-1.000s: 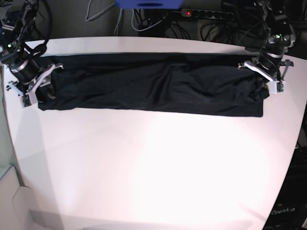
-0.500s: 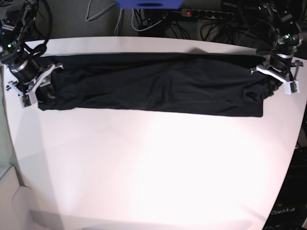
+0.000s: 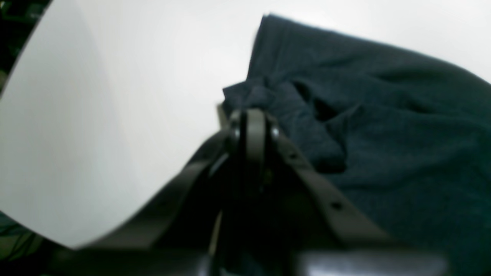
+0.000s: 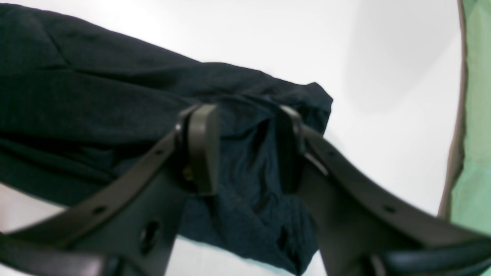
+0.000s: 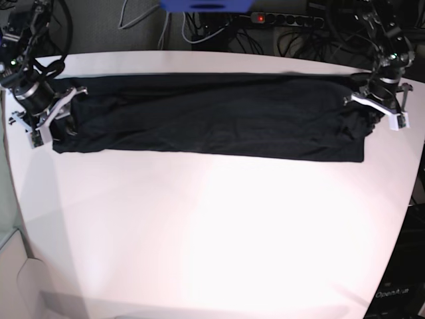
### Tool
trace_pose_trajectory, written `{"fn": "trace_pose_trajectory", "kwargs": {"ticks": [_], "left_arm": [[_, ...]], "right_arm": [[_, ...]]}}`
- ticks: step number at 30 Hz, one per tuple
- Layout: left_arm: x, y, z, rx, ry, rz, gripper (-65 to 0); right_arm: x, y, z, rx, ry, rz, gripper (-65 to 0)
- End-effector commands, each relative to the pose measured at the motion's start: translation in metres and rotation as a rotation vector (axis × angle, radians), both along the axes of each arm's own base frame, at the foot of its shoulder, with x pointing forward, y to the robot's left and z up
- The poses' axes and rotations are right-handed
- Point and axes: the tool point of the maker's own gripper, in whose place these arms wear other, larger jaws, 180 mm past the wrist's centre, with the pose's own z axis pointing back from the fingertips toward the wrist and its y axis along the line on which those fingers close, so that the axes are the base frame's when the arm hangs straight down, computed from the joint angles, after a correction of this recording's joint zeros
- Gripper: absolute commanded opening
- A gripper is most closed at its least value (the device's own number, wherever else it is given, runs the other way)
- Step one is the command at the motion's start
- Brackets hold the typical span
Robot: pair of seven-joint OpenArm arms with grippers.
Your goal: Fold the T-shirt properly
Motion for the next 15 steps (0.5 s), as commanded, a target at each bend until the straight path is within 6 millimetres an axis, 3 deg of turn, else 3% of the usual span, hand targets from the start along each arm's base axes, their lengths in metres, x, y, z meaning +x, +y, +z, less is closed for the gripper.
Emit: {"fn": "trace_pose_trajectory", "kwargs": {"ticks": [1,11,13,15], "left_arm": [[0.0094,0.0054,0.0158,0.017,-0.061,-0.001,-65.0],[0.0086,0.0050,0.0150,0.012,-0.058,0.000,-65.0],[0.0078,0.0049,0.0143,0.010,-0.054,0.000,-60.5],[0.0070,0.0049,0.0140,0.011,-0.054,0.000,-50.4]], "right_arm": [[0.0061,0.0004,0.0134,-0.006,-0.047,0.023,-39.1],[0.0076,0.0008,0.0143,-0.004,-0.051,0.022,-39.1],[0.0076,0.0008,0.0143,-0.004,-0.051,0.022,-39.1],[0.0076,0.0008,0.0143,-0.004,-0.051,0.022,-39.1]]}}
